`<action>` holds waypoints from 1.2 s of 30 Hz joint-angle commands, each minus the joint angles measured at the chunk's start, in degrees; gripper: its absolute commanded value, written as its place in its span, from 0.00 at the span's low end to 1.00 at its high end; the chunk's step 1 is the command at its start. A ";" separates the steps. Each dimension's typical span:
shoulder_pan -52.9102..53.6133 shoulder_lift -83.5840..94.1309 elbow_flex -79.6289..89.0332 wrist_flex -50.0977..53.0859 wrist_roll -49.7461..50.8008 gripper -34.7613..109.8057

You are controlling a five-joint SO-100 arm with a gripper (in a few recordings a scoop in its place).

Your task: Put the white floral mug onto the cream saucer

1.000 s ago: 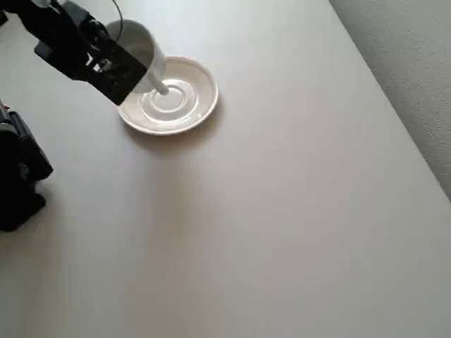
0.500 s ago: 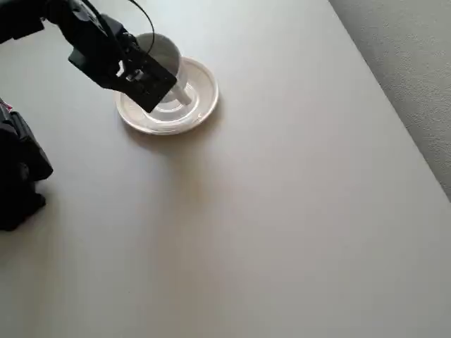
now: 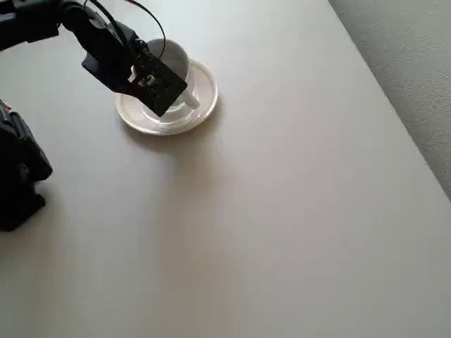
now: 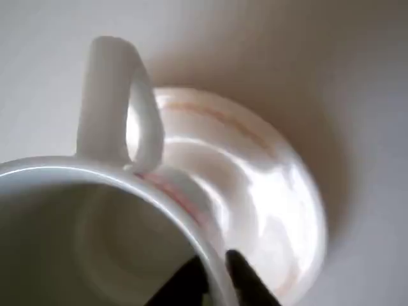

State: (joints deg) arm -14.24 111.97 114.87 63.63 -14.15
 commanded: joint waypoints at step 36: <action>-1.49 6.50 1.93 -1.05 2.29 0.23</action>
State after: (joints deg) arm -14.24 110.92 117.86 60.82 -12.92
